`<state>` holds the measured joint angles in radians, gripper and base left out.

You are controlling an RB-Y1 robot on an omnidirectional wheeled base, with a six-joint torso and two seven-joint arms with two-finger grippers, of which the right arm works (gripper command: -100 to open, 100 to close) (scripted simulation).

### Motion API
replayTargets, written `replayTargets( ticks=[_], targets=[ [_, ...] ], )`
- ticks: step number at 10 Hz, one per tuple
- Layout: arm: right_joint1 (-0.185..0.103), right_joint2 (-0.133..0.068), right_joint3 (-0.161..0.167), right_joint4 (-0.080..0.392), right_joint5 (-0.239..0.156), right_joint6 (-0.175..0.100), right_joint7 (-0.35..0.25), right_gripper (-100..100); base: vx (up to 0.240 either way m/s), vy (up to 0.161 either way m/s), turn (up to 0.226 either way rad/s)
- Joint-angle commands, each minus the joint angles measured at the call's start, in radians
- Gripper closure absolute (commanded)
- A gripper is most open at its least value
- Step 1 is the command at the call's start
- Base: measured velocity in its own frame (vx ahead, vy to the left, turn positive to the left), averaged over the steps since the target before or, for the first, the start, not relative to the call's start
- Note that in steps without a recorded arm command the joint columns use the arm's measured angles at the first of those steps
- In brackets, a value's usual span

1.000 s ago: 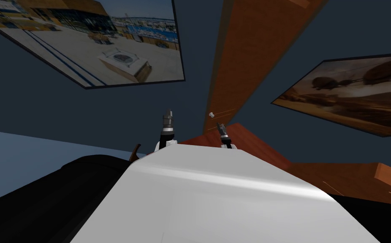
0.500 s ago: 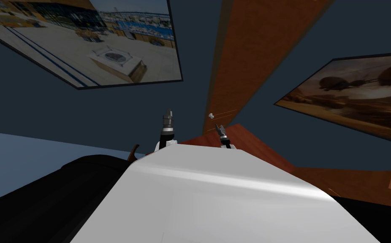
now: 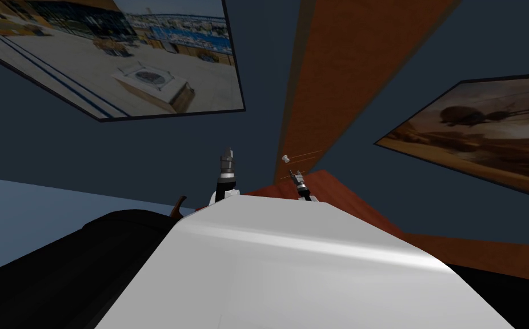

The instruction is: Pull the door open

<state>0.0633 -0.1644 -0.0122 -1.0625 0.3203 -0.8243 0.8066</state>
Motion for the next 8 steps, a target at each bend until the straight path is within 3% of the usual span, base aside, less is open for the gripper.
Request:
replayTargets(
  ticks=[1,8],
  targets=[
    [-0.006,-0.003,0.001,0.028,0.005,-0.007,0.02,-100,0.061,-0.052,0.018],
    [-0.085,-0.024,0.005,0.24,0.048,-0.065,0.185,-100,0.074,-0.055,0.039]
  ],
)
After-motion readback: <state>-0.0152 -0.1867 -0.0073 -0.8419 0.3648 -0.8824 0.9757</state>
